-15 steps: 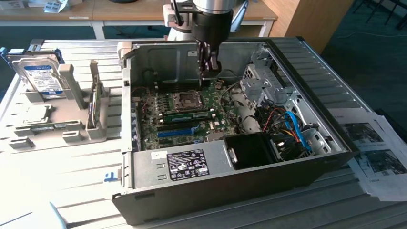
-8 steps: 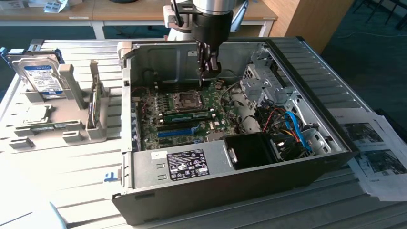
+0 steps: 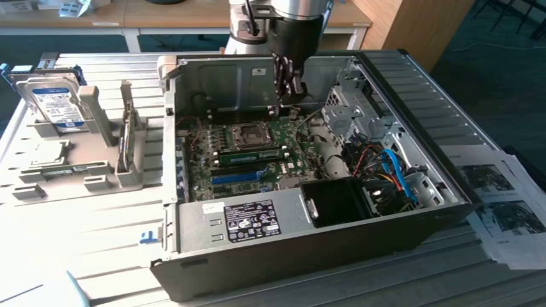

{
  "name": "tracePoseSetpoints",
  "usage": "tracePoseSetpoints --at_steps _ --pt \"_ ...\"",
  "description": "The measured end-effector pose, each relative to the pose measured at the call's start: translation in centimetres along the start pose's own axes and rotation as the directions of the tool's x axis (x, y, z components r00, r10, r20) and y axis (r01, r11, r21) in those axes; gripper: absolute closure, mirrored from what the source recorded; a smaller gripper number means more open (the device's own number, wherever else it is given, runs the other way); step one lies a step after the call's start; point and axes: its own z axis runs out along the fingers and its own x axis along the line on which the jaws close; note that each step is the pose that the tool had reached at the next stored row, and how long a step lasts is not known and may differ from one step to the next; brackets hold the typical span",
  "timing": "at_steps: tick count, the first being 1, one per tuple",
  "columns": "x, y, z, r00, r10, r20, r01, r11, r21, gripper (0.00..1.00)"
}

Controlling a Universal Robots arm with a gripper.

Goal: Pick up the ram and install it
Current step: 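Press down the ram until it locks into place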

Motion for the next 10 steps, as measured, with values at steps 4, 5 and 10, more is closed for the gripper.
tracePoseSetpoints --at_steps 4,5,10 --pt "-0.03 -0.70 0.01 1.0000 0.000 -0.0001 0.000 1.0000 -0.0017 0.90" --pt "-0.04 -0.86 0.01 1.0000 0.000 -0.0002 0.000 1.0000 -0.0020 0.90" --pt "-0.06 -1.18 0.02 1.0000 0.000 -0.0001 0.000 1.0000 -0.0025 0.90"
